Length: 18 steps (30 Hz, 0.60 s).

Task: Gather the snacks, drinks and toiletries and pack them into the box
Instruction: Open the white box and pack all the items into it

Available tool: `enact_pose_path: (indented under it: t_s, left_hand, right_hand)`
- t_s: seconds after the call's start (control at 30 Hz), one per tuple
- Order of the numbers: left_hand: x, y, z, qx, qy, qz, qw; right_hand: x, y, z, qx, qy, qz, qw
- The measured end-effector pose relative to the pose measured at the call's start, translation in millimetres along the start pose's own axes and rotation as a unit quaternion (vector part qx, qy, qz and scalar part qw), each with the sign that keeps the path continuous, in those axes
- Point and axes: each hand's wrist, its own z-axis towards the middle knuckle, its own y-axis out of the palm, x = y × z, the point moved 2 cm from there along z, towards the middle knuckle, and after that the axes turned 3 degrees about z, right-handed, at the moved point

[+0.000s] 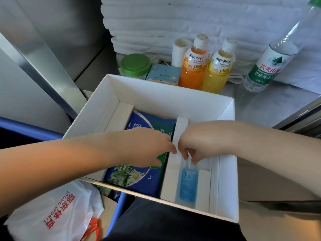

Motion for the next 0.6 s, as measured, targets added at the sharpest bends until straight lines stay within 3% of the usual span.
enact_pose_path:
  t_s: [0.3,0.5,0.6]
  left_hand:
    - [-16,17,-7,-0.082,0.038,0.017,0.996]
    - [-20,19,-4,-0.088,0.055,0.001,0.995]
    - [-27,10,-8,-0.048,0.044,-0.030,0.997]
  right_hand:
    - [-8,9,-2,-0.137,-0.004,-0.040,0.990]
    - [-4,11,-5,-0.112,0.015,-0.043,0.993]
    - [5,-1,-10,-0.005,0.018,-0.051,0.999]
